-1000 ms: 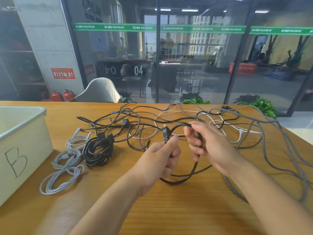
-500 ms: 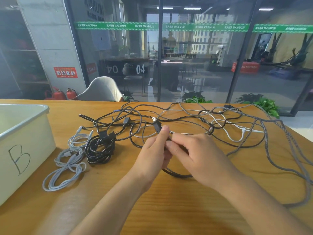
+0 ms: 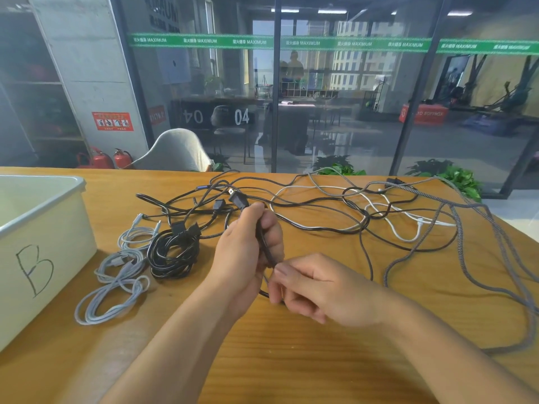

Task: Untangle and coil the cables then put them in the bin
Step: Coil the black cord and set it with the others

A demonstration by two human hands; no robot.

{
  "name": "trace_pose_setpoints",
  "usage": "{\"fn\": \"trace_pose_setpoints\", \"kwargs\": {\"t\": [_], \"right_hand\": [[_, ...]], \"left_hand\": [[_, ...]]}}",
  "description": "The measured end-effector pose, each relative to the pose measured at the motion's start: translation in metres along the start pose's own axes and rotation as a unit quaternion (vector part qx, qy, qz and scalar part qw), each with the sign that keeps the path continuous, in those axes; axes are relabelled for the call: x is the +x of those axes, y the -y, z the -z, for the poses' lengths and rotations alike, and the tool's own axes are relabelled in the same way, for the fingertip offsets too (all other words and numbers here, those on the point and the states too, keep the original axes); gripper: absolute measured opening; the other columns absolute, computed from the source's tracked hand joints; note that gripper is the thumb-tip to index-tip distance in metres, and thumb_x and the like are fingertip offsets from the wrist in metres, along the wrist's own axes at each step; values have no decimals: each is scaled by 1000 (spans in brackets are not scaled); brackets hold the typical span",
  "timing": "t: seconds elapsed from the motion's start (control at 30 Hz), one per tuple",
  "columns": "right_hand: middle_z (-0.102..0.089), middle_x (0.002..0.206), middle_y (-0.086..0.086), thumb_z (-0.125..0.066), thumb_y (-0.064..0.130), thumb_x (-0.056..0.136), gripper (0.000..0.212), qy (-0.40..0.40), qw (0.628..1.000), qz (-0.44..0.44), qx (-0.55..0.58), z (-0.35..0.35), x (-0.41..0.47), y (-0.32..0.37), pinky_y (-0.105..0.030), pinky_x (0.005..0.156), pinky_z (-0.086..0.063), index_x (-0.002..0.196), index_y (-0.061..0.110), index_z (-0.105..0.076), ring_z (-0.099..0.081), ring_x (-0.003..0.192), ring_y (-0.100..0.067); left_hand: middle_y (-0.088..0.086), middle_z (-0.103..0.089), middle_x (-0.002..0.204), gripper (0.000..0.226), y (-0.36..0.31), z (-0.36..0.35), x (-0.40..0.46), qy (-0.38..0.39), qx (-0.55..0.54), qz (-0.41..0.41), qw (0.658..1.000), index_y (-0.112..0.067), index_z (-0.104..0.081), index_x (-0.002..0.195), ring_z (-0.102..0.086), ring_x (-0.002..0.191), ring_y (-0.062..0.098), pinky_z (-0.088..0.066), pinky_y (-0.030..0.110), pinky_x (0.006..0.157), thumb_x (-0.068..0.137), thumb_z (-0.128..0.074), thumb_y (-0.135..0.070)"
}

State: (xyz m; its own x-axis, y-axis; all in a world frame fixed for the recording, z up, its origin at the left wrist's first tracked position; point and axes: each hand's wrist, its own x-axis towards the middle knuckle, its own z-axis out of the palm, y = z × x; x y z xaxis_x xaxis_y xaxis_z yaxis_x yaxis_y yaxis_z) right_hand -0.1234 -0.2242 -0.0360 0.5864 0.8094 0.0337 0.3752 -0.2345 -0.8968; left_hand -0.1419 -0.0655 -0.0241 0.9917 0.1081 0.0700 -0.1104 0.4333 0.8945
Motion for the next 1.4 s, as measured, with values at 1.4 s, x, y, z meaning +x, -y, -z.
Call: {"fn": "trace_pose_setpoints", "kwargs": {"t": [1.4], "right_hand": [[-54,48,15,-77,74,68,53,-425,858,-31,-286,94,-18,-48,-29,51,-36,59,25,-58,-44,48,-7]], "left_hand": [[-5,-25,54,34,0,-3,-9,285,127,121,942,-24,-43,65,-17,43,9,-11,25,44,96,-41,-38]]}}
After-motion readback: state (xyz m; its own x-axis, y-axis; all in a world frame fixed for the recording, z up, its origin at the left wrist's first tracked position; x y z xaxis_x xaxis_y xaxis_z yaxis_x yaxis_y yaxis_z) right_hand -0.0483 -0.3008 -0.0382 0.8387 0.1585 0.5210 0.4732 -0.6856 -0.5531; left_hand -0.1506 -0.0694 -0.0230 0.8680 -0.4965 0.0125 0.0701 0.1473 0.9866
